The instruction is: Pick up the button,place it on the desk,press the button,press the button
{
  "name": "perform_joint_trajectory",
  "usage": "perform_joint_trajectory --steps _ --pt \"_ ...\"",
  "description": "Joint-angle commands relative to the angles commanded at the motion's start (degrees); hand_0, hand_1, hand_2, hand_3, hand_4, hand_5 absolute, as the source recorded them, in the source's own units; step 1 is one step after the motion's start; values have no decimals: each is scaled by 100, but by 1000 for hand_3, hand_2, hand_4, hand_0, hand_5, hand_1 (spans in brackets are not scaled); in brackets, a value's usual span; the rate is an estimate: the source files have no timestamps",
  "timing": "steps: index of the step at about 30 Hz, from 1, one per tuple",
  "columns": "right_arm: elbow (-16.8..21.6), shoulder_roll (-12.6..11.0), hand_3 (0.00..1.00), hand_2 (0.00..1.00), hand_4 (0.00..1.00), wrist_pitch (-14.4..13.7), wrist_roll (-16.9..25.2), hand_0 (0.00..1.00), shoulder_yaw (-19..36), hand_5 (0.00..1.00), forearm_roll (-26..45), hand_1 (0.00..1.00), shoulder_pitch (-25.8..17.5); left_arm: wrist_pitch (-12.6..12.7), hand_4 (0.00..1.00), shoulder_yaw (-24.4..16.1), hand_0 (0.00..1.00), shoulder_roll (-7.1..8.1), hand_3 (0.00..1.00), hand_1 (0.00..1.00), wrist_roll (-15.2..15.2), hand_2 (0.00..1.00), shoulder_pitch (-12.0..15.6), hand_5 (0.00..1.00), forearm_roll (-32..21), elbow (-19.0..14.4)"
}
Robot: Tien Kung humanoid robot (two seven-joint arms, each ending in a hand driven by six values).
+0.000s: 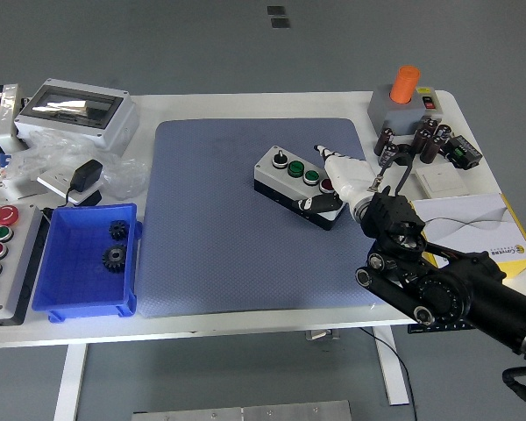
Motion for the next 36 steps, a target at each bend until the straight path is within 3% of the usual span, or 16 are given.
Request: perform_joint_trajectory --steps 3,4,15,16,19,21,22,27,28,36 --pt "-33 10 985 610 854 31 12 308 16 206 -22 523 7 -1 560 0 728 0 625 733 -1 586 -4 168 3 0" --pt "-48 15 873 544 806 46 23 255 28 152 -32 486 11 -1 560 1 729 0 624 733 -1 586 -6 168 3 0" --pt "-141 31 816 521 787 10 180 247 84 131 -73 467 28 4 556 18 728 1 624 733 -14 587 -20 171 -25 0" --pt "-136 28 699 463 749 -30 219 230 83 114 -63 442 25 5 550 24 728 0 622 733 -16 587 -21 175 -32 0" --pt "-83 5 699 463 749 -161 366 230 91 114 -61 442 21 7 550 46 728 -4 622 733 -25 587 -23 175 -57 0" --pt "-12 -24 699 463 749 -261 517 230 104 114 -54 442 18 8 550 54 728 -7 622 733 -29 587 -24 175 -66 0" --pt "52 -52 549 423 718 -312 629 226 121 129 -43 430 15 10 549 57 728 -9 623 734 -31 588 -24 173 -71 0" --pt "419 -239 549 423 718 -468 1182 226 189 129 46 430 1 20 549 59 728 -17 623 734 -34 588 -15 173 -91 0" --pt "490 -279 400 383 495 -491 1309 216 183 2 70 412 1 22 548 60 729 -18 623 734 -34 589 -13 176 -96 0" --pt "1065 -677 394 373 451 -531 2334 209 -580 2 -20 400 111 29 547 72 729 -29 623 735 -32 590 -10 181 -118 0"
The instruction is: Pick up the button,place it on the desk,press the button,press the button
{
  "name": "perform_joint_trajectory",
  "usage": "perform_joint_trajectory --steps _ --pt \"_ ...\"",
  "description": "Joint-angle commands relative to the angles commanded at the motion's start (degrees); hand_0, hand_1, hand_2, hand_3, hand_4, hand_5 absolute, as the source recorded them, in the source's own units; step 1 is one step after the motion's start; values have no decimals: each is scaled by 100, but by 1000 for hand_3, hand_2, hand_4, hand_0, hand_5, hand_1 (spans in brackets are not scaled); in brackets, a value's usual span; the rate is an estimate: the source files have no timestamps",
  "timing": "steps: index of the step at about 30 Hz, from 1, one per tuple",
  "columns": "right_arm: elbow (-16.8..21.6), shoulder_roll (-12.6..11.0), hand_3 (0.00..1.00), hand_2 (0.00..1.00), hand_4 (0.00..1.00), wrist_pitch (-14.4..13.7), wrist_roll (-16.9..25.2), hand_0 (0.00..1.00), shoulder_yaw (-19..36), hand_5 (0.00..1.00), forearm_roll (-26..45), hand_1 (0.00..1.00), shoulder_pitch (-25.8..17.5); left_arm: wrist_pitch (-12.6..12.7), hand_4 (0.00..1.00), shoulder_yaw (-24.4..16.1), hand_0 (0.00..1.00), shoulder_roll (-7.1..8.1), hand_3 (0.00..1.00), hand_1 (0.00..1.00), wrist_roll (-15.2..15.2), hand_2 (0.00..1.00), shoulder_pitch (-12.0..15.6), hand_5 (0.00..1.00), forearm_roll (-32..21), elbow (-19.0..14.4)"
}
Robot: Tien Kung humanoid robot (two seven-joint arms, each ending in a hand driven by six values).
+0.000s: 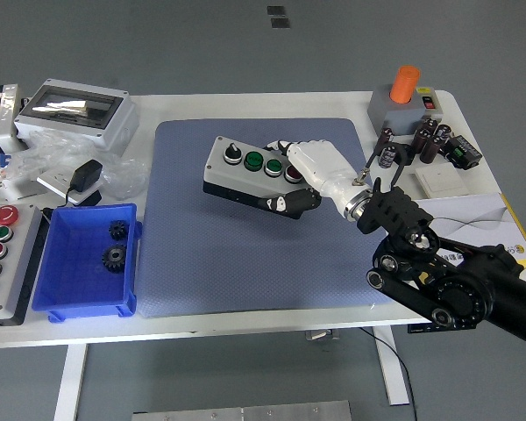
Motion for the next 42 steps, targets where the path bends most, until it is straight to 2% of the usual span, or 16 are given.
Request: perform_joint_trajectory --steps 3,6,15,16,21,22,27,28,33,34,39,40,42 --pt "33 -63 394 373 451 18 280 209 -333 2 -94 400 18 2 547 3 729 -3 623 735 2 590 -1 181 -6 0" --pt "5 -93 391 374 432 52 372 227 -490 2 -223 415 20 2 547 5 729 -4 624 735 5 590 0 187 -10 0" --pt "-204 -21 395 382 423 112 210 260 -652 2 -340 449 -19 0 544 -2 729 -11 624 735 3 590 2 188 2 0" --pt "-221 -14 403 504 431 118 194 363 -653 2 -342 564 -24 0 550 -2 729 -10 624 736 3 591 3 198 2 0" --pt "-266 13 403 504 431 224 124 363 -627 2 -320 564 -41 -1 550 -3 729 -11 624 736 5 591 6 198 4 0" --pt "-276 18 400 610 419 253 115 452 -620 2 -322 628 -45 -2 554 -3 729 -10 624 736 6 593 5 219 5 0" --pt "-290 24 400 610 419 405 85 452 -587 2 -345 628 -56 -4 554 -12 729 -8 624 736 7 593 9 219 16 0" --pt "-284 23 547 671 547 441 86 614 -572 15 -343 699 -58 -5 552 -14 729 -8 625 736 7 593 11 225 18 0" --pt "-211 7 547 671 547 578 86 614 -501 15 -246 699 -60 -4 552 -30 729 -9 625 736 7 593 22 225 35 0" --pt "-200 5 669 758 687 592 80 698 -493 108 -230 769 -60 -3 552 -33 729 -9 624 736 6 593 23 228 38 0" --pt "-150 -13 669 758 687 642 77 698 -453 108 -141 769 -57 -7 552 -35 729 -7 624 736 0 593 28 228 36 0" --pt "-142 -17 916 914 808 646 76 798 -447 219 -127 862 -57 -9 551 -36 729 -7 625 736 -2 593 28 229 37 0" --pt "-127 -23 916 914 808 655 76 798 -435 219 -107 862 -56 -13 551 -39 729 -7 625 736 -5 593 28 229 40 0"
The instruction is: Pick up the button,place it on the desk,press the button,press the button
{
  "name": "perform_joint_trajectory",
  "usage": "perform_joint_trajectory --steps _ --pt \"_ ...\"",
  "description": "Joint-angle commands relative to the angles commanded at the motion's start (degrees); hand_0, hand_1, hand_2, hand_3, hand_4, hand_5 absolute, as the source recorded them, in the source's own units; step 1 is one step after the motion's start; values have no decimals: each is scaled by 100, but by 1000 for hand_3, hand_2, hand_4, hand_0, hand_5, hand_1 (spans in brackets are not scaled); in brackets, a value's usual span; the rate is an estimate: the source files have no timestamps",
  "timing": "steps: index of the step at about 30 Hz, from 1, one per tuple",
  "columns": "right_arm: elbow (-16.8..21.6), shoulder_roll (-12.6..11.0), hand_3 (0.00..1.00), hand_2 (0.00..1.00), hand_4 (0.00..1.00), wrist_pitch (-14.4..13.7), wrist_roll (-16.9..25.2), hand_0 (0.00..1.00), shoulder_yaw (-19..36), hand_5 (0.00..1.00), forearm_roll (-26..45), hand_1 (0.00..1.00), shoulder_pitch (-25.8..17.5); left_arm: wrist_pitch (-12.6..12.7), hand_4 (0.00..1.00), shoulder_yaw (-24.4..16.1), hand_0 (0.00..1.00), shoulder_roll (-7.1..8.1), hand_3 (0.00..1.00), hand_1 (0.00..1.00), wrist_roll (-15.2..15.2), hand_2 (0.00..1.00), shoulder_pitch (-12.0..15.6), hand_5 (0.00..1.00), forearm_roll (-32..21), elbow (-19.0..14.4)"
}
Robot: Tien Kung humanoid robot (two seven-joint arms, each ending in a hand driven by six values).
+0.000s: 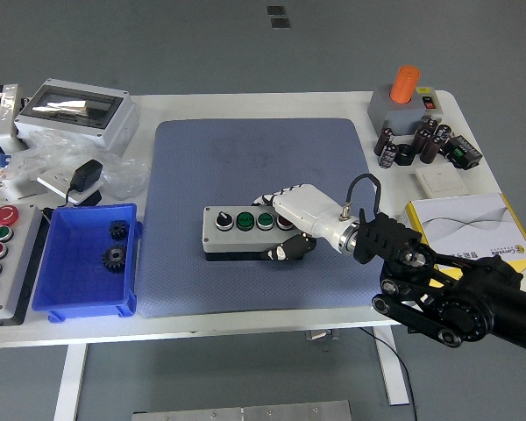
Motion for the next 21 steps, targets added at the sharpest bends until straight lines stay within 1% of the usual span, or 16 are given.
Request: perform_joint_trajectory --steps 3,4,9,10,15,16,18,21 --pt "12 -4 916 914 808 3 1 798 17 219 18 862 1 -5 551 -5 729 2 625 736 -6 593 -2 229 5 0" --pt "13 -4 998 998 920 2 1 838 23 325 21 903 0 -7 547 -2 729 2 624 736 -9 593 -4 231 5 0" --pt "22 -13 998 998 920 -2 3 838 40 325 22 903 -4 -14 547 -6 729 3 624 736 -19 593 -6 231 4 0" --pt "30 -17 998 998 962 3 2 835 44 369 24 903 -3 -17 541 -7 729 3 621 736 -19 592 -6 236 6 0" --pt "72 -41 998 998 962 46 -11 835 68 369 20 903 -3 -26 541 -8 729 0 621 736 -30 592 -9 236 0 0" --pt "109 -62 998 998 980 70 -12 835 86 387 32 903 -6 -30 535 -6 729 -3 620 736 -33 590 -11 233 -4 0" --pt "234 -124 998 998 980 121 -12 835 156 387 81 903 -19 -37 535 -8 729 -7 620 736 -41 590 -12 233 -8 0" --pt "519 -265 998 998 980 222 14 835 340 387 311 903 -56 -45 535 -14 729 -12 620 736 -46 590 -9 233 -10 0"
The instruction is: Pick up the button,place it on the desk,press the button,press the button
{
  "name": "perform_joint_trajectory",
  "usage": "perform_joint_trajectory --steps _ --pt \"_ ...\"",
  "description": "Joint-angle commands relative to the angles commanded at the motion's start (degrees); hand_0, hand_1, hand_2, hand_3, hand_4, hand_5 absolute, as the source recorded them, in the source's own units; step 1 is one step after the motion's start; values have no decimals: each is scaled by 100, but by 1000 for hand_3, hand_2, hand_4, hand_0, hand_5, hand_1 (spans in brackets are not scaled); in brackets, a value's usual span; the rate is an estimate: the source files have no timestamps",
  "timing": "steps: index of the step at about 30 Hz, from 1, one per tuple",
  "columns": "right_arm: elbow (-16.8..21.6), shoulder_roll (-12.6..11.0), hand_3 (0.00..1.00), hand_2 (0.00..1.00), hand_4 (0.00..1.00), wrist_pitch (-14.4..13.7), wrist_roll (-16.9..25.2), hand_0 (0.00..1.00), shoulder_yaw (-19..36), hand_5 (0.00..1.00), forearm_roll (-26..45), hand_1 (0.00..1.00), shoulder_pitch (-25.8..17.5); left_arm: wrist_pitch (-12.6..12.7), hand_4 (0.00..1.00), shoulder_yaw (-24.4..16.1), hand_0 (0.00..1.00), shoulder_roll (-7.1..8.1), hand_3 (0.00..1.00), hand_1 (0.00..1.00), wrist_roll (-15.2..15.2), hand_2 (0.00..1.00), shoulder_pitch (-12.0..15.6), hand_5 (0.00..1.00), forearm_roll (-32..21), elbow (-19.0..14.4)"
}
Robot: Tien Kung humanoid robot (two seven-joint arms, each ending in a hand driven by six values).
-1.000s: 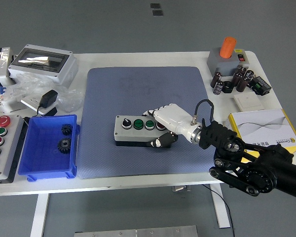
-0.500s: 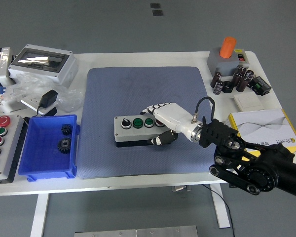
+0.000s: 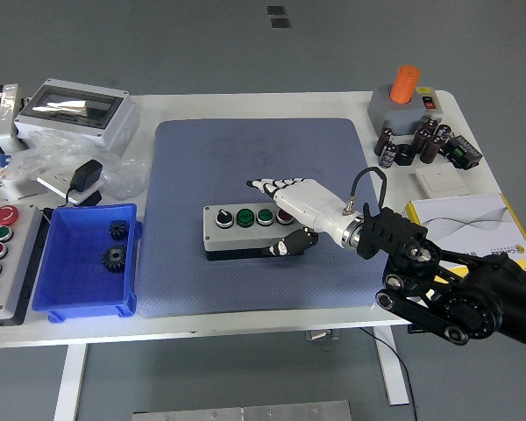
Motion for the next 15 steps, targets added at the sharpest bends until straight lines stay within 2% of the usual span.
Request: perform_joint_trajectory --steps 4,7,12,13,15 --pt "539 -330 998 998 998 18 40 836 464 405 397 906 -127 0 529 -15 728 -7 618 735 -4 589 4 231 11 0" --pt "975 -651 998 998 998 29 -146 838 845 411 209 908 -250 4 517 -7 728 -12 617 735 -10 588 5 219 -3 0" --pt "1805 -1316 998 998 998 663 -718 838 1499 411 -194 908 -328 8 517 -28 728 -20 617 735 1 588 26 219 8 0" --pt "1955 -1440 998 915 813 805 -815 805 1599 374 -140 850 -312 9 508 -32 728 -19 614 735 2 587 26 214 9 0" --pt "2291 -1723 998 915 813 1133 -954 805 1738 374 14 850 -265 9 508 -40 728 -16 614 735 0 587 22 214 13 0"
